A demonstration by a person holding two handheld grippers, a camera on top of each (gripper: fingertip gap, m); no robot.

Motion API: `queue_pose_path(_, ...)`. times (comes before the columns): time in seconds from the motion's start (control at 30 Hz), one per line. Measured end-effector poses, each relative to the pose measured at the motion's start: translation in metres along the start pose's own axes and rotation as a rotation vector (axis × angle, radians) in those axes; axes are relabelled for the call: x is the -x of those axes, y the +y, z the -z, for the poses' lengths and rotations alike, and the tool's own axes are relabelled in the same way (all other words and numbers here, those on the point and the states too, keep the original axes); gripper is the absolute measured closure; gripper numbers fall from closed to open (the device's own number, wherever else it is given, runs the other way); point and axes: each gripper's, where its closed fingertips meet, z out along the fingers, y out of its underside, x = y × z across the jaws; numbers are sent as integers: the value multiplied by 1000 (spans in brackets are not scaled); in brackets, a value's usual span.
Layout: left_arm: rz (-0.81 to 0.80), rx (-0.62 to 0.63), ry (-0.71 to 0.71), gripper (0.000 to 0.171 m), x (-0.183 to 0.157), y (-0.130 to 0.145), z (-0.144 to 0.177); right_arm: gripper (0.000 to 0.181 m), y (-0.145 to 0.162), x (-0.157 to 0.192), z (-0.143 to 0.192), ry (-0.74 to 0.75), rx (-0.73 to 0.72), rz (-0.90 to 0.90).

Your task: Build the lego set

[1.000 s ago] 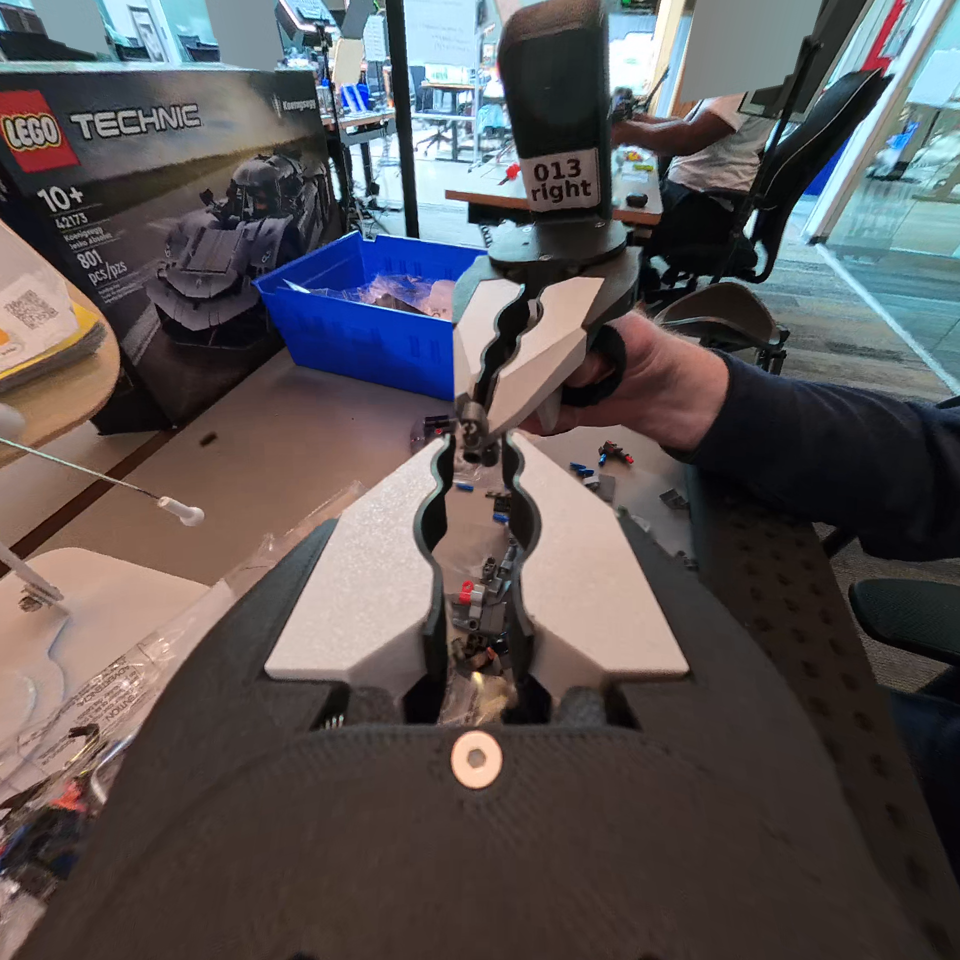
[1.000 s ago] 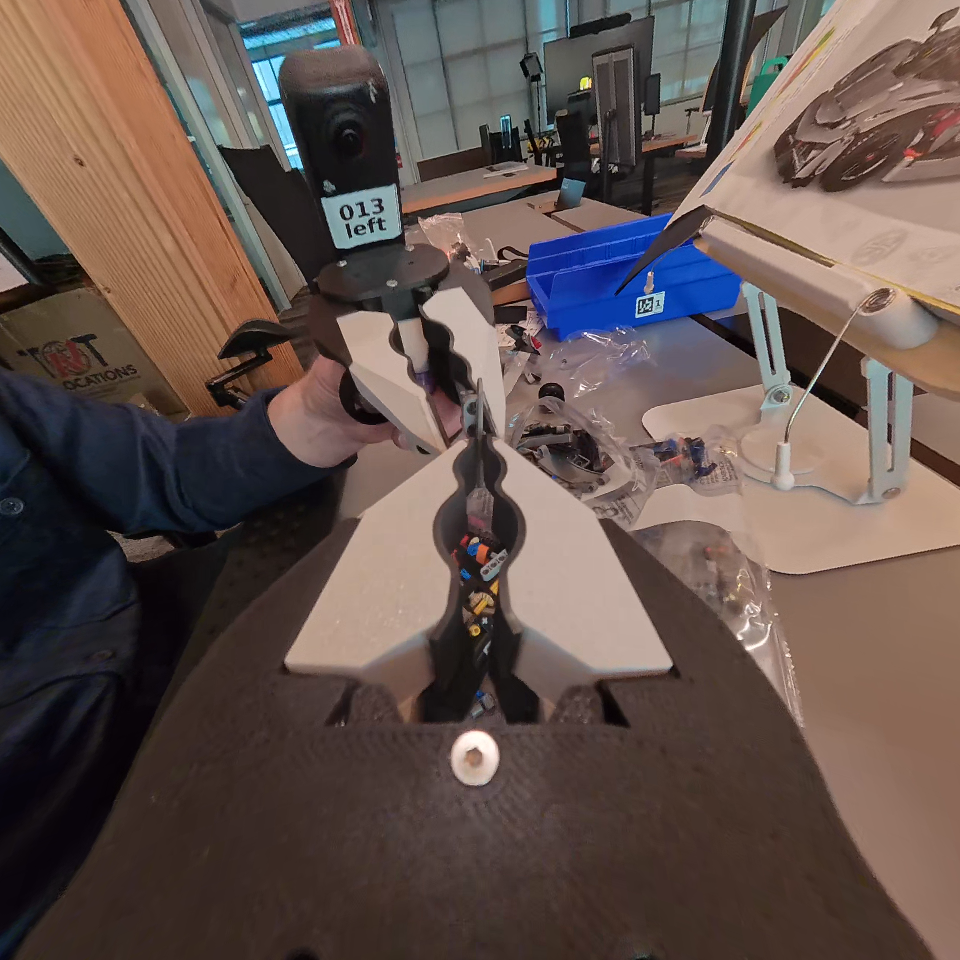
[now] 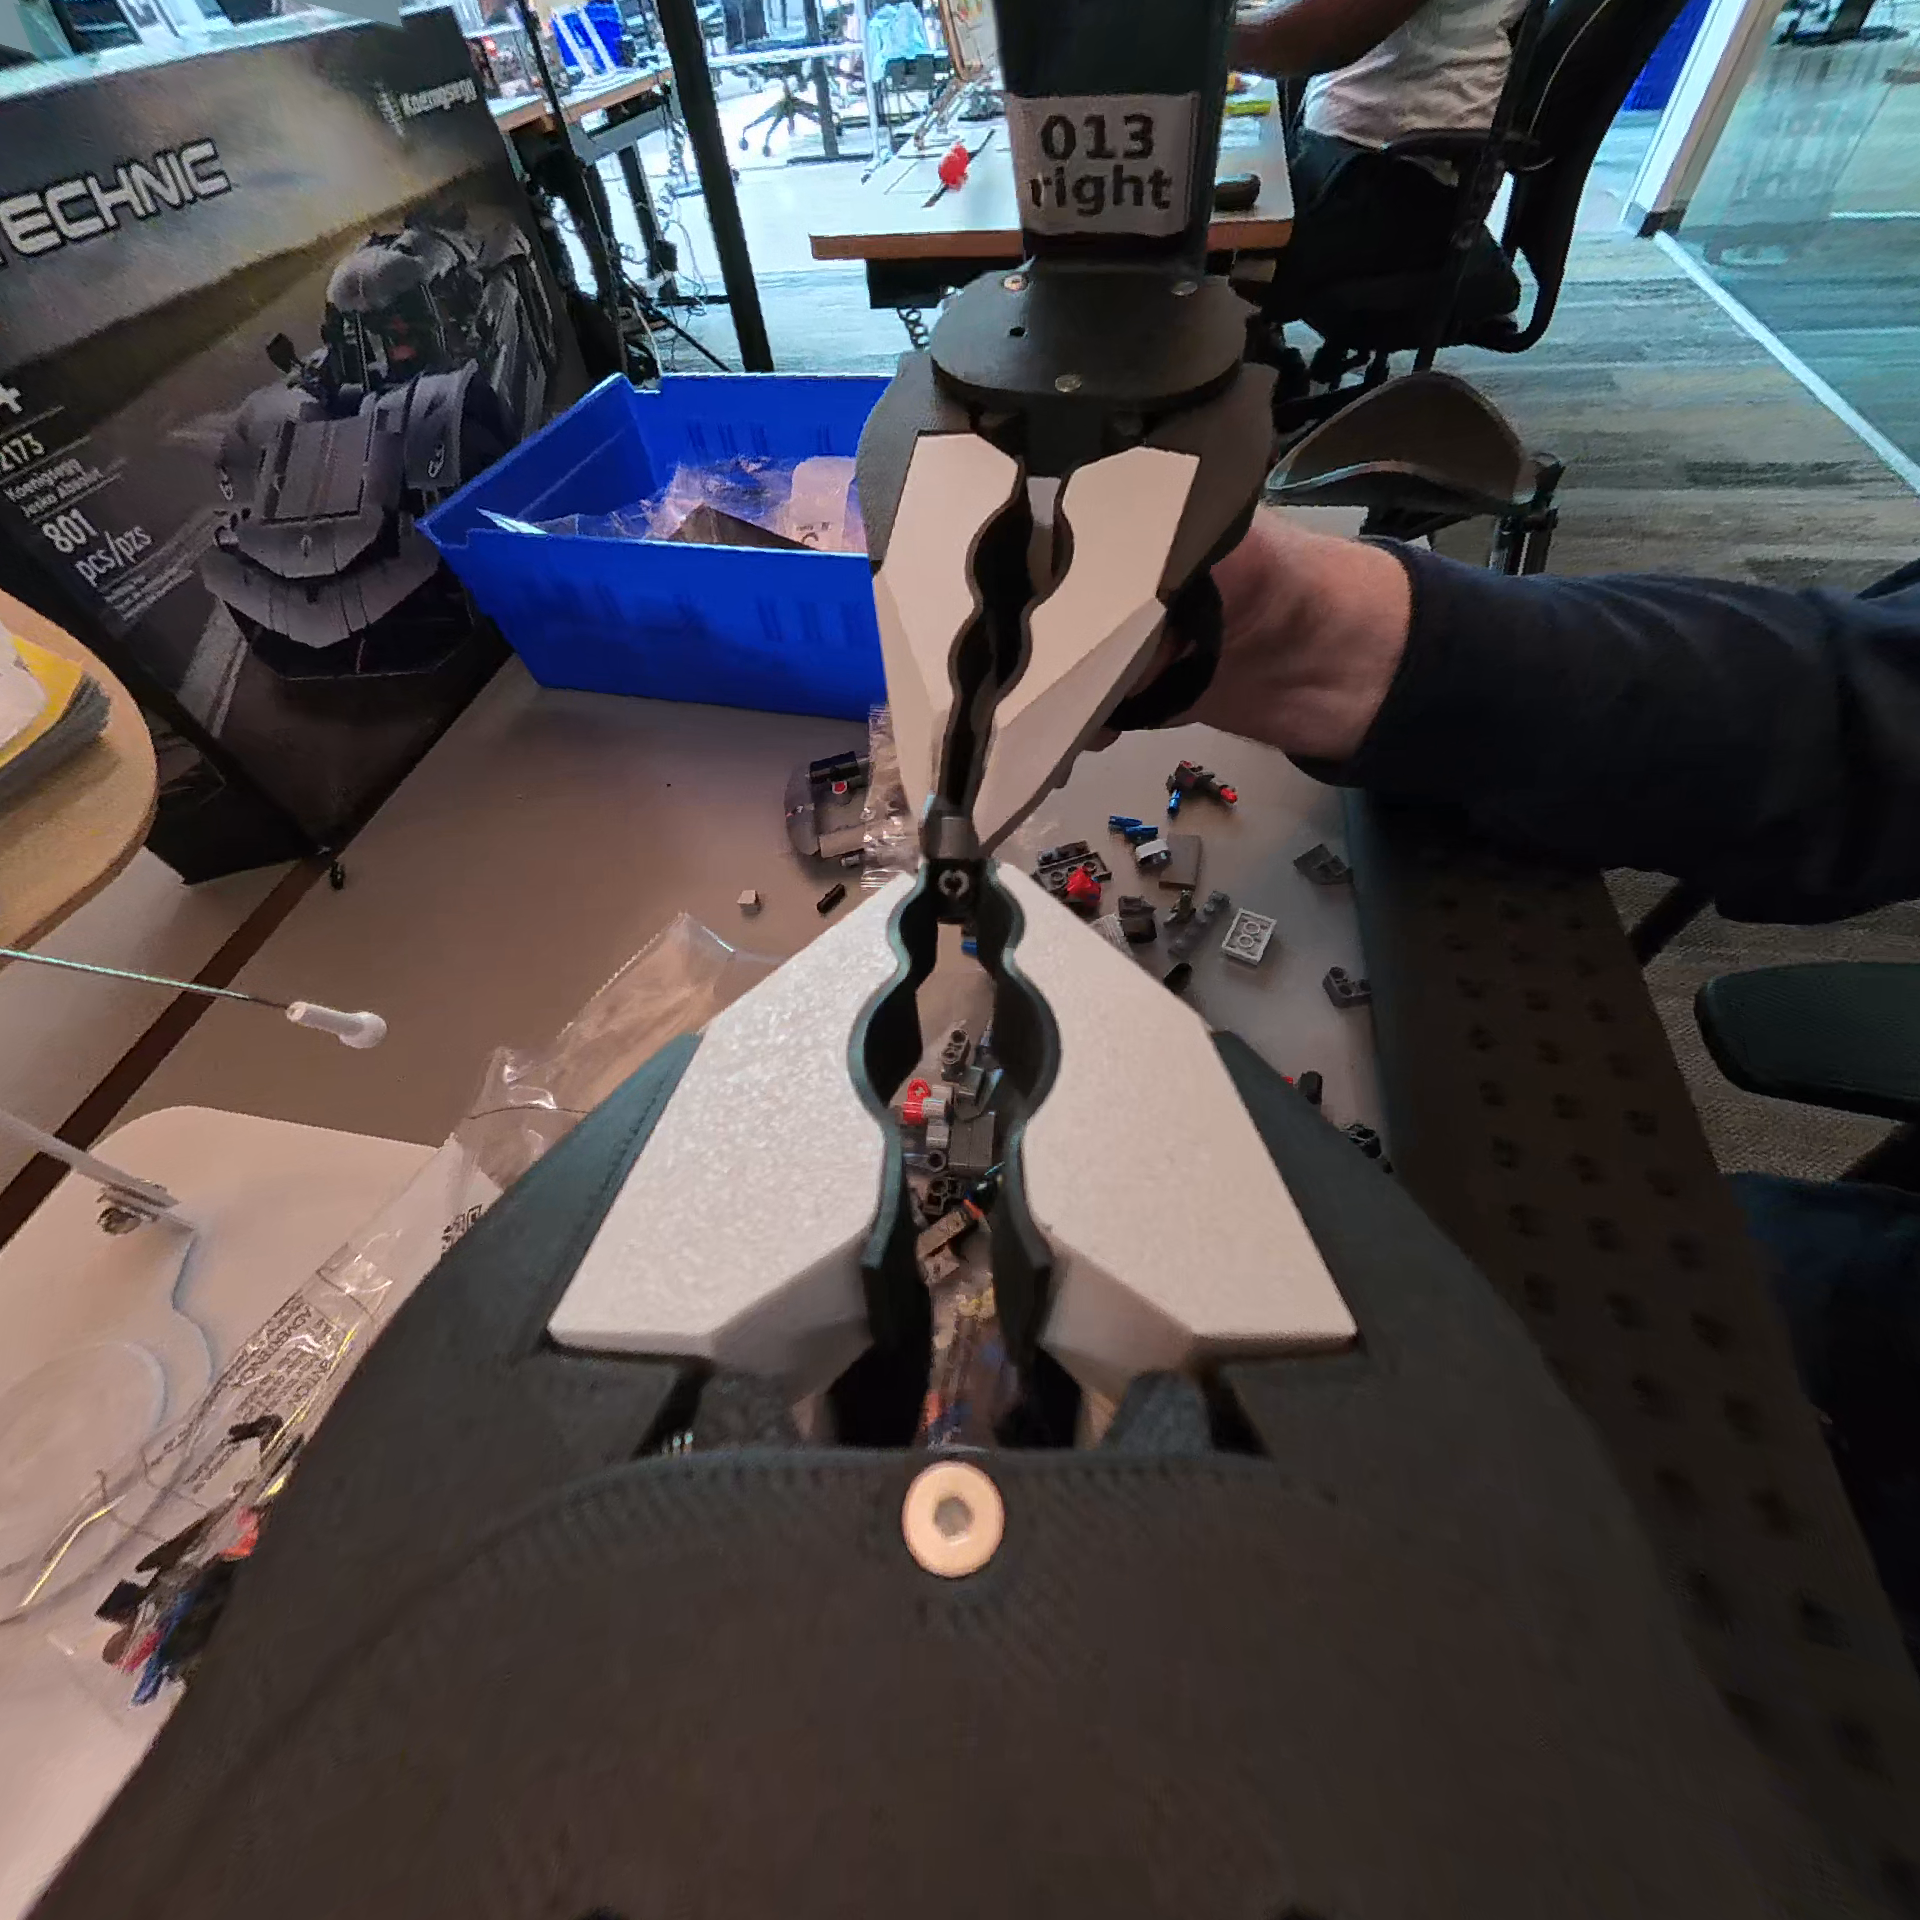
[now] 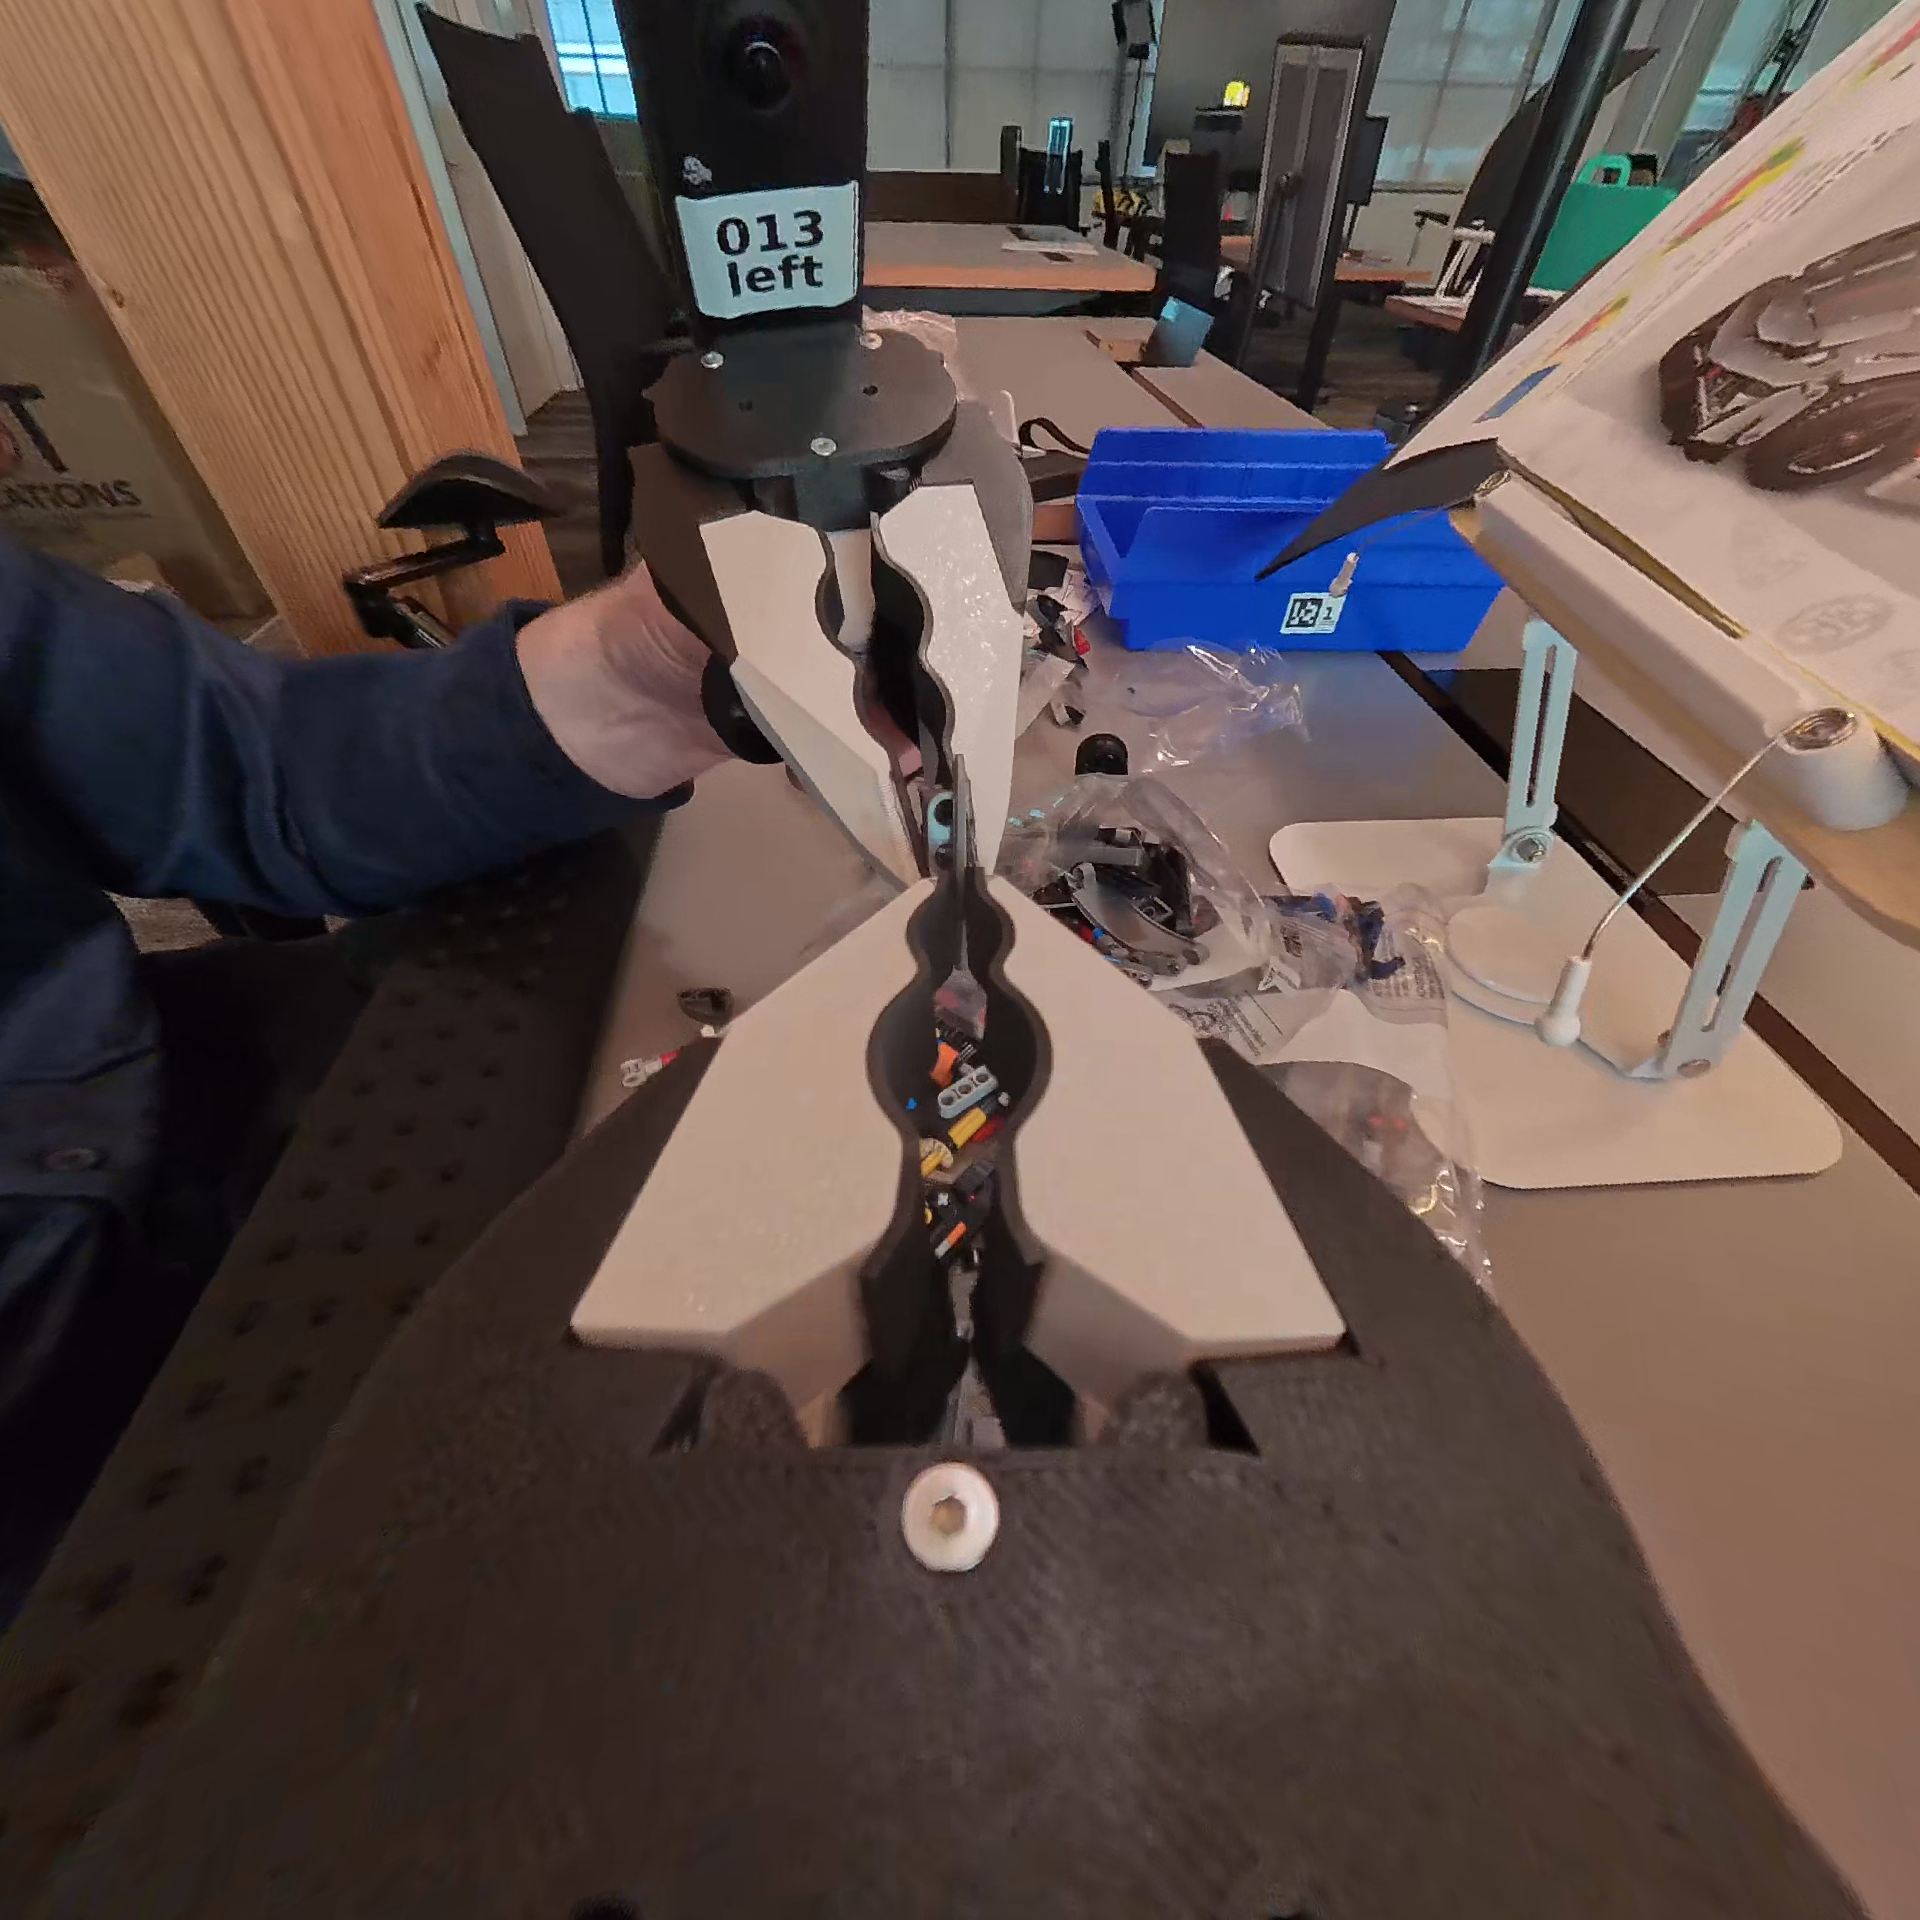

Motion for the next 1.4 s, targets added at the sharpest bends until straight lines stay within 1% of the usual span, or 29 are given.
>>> queue_pose_path(0.1,-25,-1,16,167,-5,-2,3,181,-2,5,1,-12,3,26)
queue_pose_path(0.13,-33,11,4,167,-3,0,5,181,-3,7,1,-19,0,29)
queue_pose_path(0.17,-30,34,-54,167,8,5,13,181,-5,5,5,-18,-14,21)
queue_pose_path(0.2,-10,23,-80,167,19,8,27,181,-13,1,17,-8,-68,2)
queue_pose_path(0.27,79,-129,-46,168,26,-9,60,181,-34,-12,57,34,-212,-37)
queue_pose_path(0.3,74,-140,-59,168,28,-12,68,181,-36,-16,68,67,-222,-30)
queue_pose_path(0.33,54,-129,-93,167,32,-11,70,181,-33,-18,71,86,-213,-29)
queue_pose_path(0.37,42,-119,-109,168,33,-9,66,181,-28,-20,67,95,-197,-38)
queue_pose_path(0.4,40,-93,-89,168,29,-4,57,181,-21,-22,58,96,-165,-49)
queue_pose_path(0.43,30,-41,-80,167,26,3,46,181,-13,-23,48,93,-123,-57)
queue_pose_path(0.5,-28,79,-138,167,29,20,28,181,1,-23,31,83,-46,-53)
queue_pose_path(0.53,-47,116,-143,167,28,25,20,181,6,-22,26,76,-21,-51)
queue_pose_path(0.57,-52,122,-129,167,25,26,14,181,9,-21,23,69,-10,-53)
queue_pose_path(0.63,-54,127,-116,167,20,27,3,181,9,-20,23,64,-13,-62)
queue_pose_path(0.8,-119,265,-214,167,34,46,-23,181,6,-24,29,78,-32,-84)
queue_pose_path(0.9,-136,375,-289,167,49,64,-30,181,7,-25,28,79,-28,-90)
queue_pose_path(0.97,-123,439,-335,167,61,80,-29,181,8,-25,27,81,-19,-89)
queue_pose_path(1.0,-117,457,-360,164,68,85,-27,181,9,-25,27,83,-15,-88)
queue_pose_path(1.03,-107,470,-372,158,71,89,-25,181,9,-25,27,84,-12,-88)
queue_pose_path(1.07,-99,469,-375,156,73,89,-24,181,9,-25,27,84,-13,-88)
queue_pose_path(1.13,-88,436,-386,153,75,84,-21,181,8,-25,28,86,-17,-88)
queue_pose_path(1.2,-86,432,-404,148,77,81,-16,181,8,-26,29,89,-21,-95)
queue_pose_path(1.4,-70,412,-423,143,79,77,-6,181,12,-29,26,93,-8,-120)
